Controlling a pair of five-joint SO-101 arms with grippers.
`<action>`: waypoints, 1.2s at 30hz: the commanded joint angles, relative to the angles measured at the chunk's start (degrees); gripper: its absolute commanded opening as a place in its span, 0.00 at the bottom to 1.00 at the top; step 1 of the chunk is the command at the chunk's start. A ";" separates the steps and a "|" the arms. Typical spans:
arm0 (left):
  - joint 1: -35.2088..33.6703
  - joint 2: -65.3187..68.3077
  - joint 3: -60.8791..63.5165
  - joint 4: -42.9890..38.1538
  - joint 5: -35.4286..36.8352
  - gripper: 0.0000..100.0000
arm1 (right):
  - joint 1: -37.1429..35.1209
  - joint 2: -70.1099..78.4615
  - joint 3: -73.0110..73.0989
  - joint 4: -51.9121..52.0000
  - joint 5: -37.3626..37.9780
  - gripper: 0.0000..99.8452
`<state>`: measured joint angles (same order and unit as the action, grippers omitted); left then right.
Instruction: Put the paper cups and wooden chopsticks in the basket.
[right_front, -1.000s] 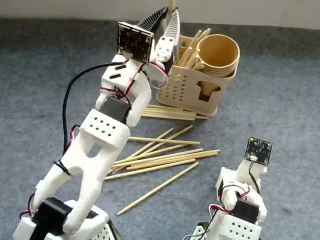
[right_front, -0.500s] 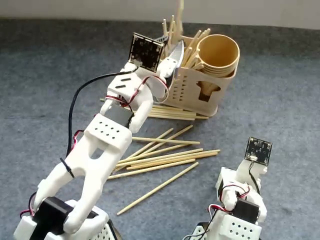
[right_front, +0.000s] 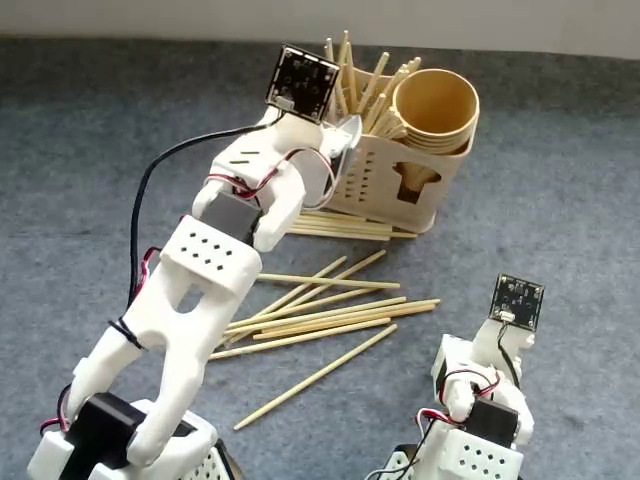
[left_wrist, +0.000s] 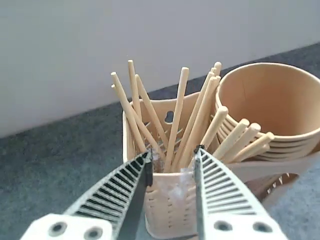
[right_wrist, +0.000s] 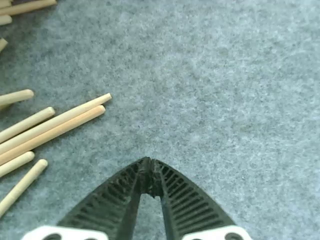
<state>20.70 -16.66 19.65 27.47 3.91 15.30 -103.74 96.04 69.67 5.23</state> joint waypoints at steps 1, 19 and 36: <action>1.54 -1.71 -3.82 4.92 0.18 0.14 | 0.57 -0.31 8.75 0.31 0.00 0.01; 5.58 -27.47 16.31 18.20 -9.14 0.14 | 0.57 -0.31 8.75 0.31 0.00 0.01; 9.71 -33.54 29.23 28.04 -16.00 0.15 | 0.57 -0.31 8.75 0.31 0.00 0.01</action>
<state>25.80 -48.57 49.10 50.07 -7.43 15.30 -103.74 96.04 69.67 5.23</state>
